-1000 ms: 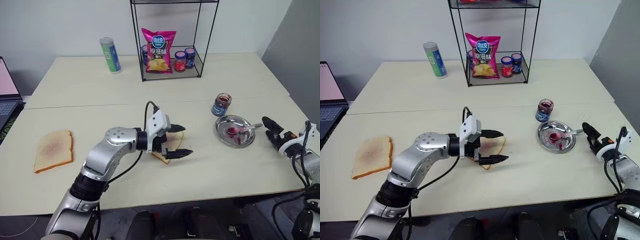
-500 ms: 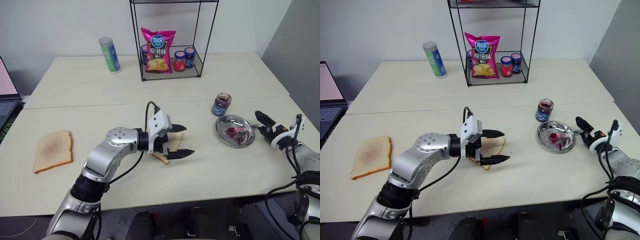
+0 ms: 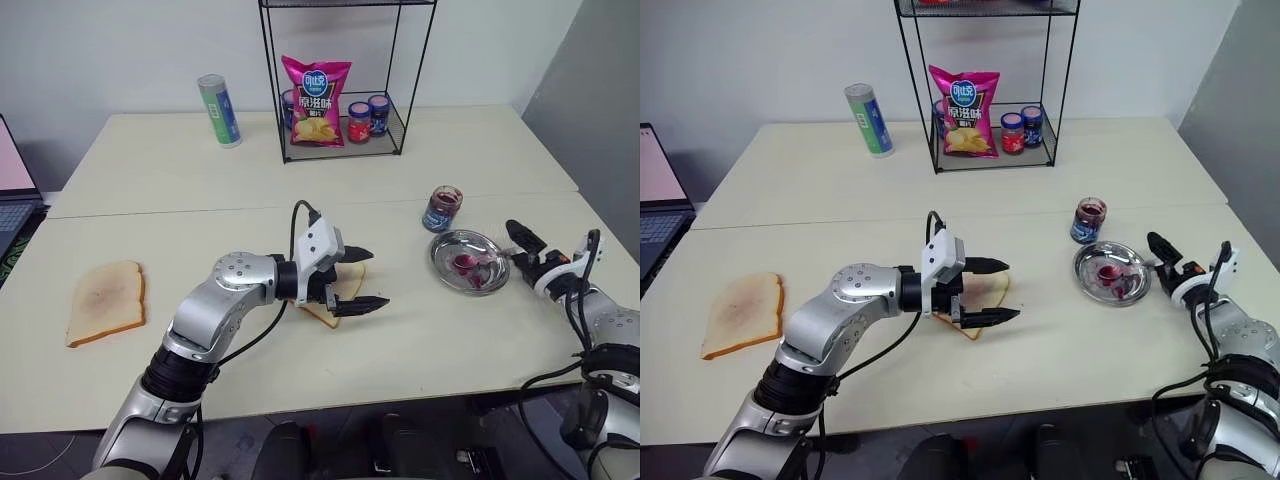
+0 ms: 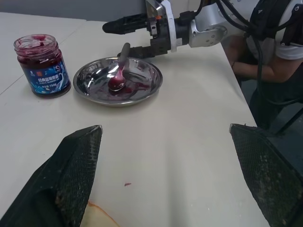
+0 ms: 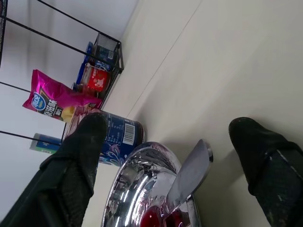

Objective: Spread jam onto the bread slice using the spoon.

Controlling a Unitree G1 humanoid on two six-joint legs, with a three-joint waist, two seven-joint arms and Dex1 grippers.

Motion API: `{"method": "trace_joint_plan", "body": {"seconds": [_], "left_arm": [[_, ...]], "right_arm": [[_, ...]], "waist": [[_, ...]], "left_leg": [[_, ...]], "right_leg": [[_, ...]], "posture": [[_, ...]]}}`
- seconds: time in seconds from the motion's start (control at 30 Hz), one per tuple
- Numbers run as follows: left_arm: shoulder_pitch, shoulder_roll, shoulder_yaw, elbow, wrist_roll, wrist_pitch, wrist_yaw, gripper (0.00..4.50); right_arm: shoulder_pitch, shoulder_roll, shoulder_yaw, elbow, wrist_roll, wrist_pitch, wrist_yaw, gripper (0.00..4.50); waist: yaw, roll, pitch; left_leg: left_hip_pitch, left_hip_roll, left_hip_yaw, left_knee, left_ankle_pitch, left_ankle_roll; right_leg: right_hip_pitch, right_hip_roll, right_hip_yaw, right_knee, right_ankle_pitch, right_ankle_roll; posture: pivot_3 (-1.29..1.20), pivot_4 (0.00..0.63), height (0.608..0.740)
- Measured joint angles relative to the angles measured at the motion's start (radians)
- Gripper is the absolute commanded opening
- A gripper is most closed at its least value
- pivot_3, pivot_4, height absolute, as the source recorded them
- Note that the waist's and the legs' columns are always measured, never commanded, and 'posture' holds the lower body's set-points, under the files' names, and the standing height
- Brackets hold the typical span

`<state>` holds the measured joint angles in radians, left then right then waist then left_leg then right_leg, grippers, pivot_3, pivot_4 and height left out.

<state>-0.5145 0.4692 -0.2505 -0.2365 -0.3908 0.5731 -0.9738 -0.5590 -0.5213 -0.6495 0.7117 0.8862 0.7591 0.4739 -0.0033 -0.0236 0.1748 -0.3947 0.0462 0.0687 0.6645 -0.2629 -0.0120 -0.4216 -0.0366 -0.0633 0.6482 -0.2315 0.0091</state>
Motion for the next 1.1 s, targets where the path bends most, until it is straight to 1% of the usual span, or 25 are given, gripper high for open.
{"method": "trace_joint_plan", "body": {"seconds": [0.1, 0.23, 0.3, 0.33, 0.5, 0.7, 0.83, 0.9, 0.97, 1.1], "left_arm": [[0.0, 0.0, 0.0, 0.0, 0.0, 0.0, 0.0, 4.5], [0.0, 0.0, 0.0, 0.0, 0.0, 0.0, 0.001, 4.5], [0.0, -0.001, 0.0, 0.0, 0.0, 0.0, 0.002, 4.5], [0.0, -0.001, 0.0, 0.0, 0.0, 0.0, 0.002, 4.5], [0.0, -0.001, 0.0, 0.0, 0.0, 0.0, 0.002, 4.5], [-0.003, -0.002, 0.0, 0.015, 0.0, -0.009, 0.0, 4.5], [-0.01, -0.001, 0.0, 0.035, 0.0, -0.015, -0.009, 4.5], [-0.01, 0.005, 0.001, 0.051, 0.0, -0.021, -0.02, 4.5], [-0.013, 0.007, 0.014, 0.068, -0.001, -0.034, -0.019, 4.5], [-0.051, -0.002, 0.068, 0.112, -0.003, -0.039, 0.004, 4.5]], "right_arm": [[0.0, 0.007, 0.0, 0.0, 0.0, -0.004, -0.002, 2.77], [0.0, 0.006, -0.001, 0.001, -0.001, -0.008, -0.003, 1.85], [0.0, 0.005, -0.001, 0.001, -0.004, -0.008, -0.003, 1.46], [0.0, 0.003, 0.0, 0.002, -0.007, -0.008, -0.002, 1.11], [-0.004, -0.009, -0.002, -0.003, -0.005, -0.008, 0.007, 0.02], [0.004, -0.009, -0.007, -0.021, -0.002, -0.005, 0.005, 0.02], [0.039, -0.002, -0.023, -0.115, 0.019, 0.042, -0.026, 0.02], [0.052, 0.02, -0.04, -0.207, 0.05, 0.073, -0.063, 0.02], [0.067, 0.064, -0.065, -0.354, 0.107, 0.102, -0.137, 0.02], [0.056, 0.106, -0.032, -0.638, 0.155, 0.124, -0.273, 0.02]], "waist": [[0.001, 0.0, 0.0], [0.001, 0.0, 0.0], [0.001, 0.0, 0.0], [0.001, 0.0, 0.0], [0.001, 0.0, 0.0], [0.001, 0.0, 0.0], [0.002, 0.0, 0.0], [0.001, 0.0, 0.0], [-0.001, 0.0, 0.0], [0.0, 0.001, 0.001]], "left_leg": [[0.0, 0.0, 0.0, 0.0, 0.0, 0.0], [0.0, 0.0, 0.0, 0.0, 0.0, 0.0], [0.0, 0.0, 0.0, 0.0, 0.0, 0.0], [0.0, 0.0, 0.0, 0.0, 0.0, 0.0], [0.0, 0.0, 0.0, 0.0, 0.0, 0.0], [0.0, 0.0, 0.0, 0.0, 0.0, 0.0], [-0.001, 0.0, 0.0, 0.0, 0.0, 0.0], [-0.001, 0.001, 0.0, 0.0, 0.0, 0.0], [0.0, 0.001, 0.0, 0.0, 0.0, 0.0], [-0.001, 0.001, -0.001, 0.0, 0.0, 0.0]], "right_leg": [[0.0, 0.0, 0.0, 0.0, 0.0, 0.0], [0.0, 0.0, 0.0, 0.0, 0.0, 0.0], [0.0, 0.0, 0.0, 0.0, 0.0, 0.0], [0.0, 0.0, 0.0, 0.0, 0.0, 0.0], [0.001, -0.001, 0.0, 0.0, 0.0, 0.0], [0.0, -0.001, 0.0, 0.0, 0.0, 0.001], [0.0, -0.001, 0.0, -0.001, 0.0, 0.001], [0.0, -0.001, 0.0, 0.0, 0.001, 0.001], [-0.001, -0.001, 0.0, 0.001, 0.001, 0.001], [-0.002, -0.001, 0.0, 0.002, 0.0, 0.001]], "posture": [[0.0, 0.15, 0.74], [0.0, 0.15, 0.74], [0.0, 0.15, 0.74], [0.0, 0.15, 0.74], [0.0, 0.15, 0.74], [0.0, 0.15, 0.74], [0.0, 0.15, 0.74], [0.0, 0.15, 0.74], [0.0, 0.15, 0.74], [0.0, 0.15, 0.74]]}}
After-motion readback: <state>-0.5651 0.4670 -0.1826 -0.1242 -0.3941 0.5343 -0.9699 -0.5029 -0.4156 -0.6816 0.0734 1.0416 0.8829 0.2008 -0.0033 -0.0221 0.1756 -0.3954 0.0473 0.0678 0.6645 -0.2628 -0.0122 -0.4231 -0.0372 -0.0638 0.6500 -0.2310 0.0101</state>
